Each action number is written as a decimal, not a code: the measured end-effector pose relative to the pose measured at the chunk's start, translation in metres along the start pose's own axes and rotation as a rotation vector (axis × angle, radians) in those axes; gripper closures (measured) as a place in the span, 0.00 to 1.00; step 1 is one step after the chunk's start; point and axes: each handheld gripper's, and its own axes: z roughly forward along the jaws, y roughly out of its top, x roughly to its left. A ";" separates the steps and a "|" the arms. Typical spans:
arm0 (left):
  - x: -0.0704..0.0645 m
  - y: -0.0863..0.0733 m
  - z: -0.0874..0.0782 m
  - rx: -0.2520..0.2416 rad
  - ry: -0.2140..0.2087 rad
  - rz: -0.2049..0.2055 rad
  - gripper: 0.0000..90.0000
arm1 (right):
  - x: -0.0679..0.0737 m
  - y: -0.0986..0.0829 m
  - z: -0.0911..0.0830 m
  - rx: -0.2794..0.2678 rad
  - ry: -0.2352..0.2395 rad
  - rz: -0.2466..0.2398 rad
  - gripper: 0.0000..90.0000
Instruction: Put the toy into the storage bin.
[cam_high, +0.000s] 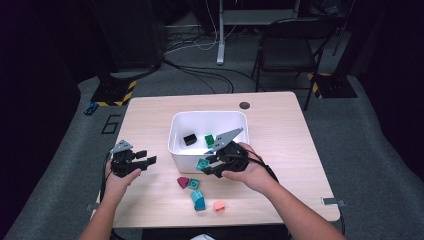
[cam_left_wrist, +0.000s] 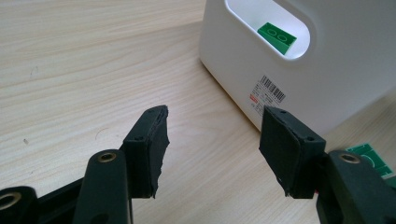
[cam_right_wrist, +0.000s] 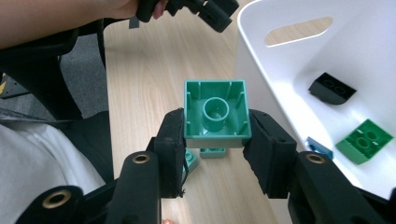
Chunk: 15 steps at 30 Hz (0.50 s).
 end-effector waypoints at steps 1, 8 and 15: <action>0.000 0.000 0.000 -0.001 0.000 -0.001 0.46 | -0.001 0.001 -0.002 -0.003 -0.001 0.002 0.65; 0.000 0.000 0.000 0.001 -0.001 -0.001 0.46 | -0.011 0.012 -0.014 -0.016 -0.023 0.010 0.65; 0.001 0.000 0.000 -0.003 -0.001 -0.003 0.46 | -0.023 0.021 -0.022 -0.025 -0.054 0.020 0.65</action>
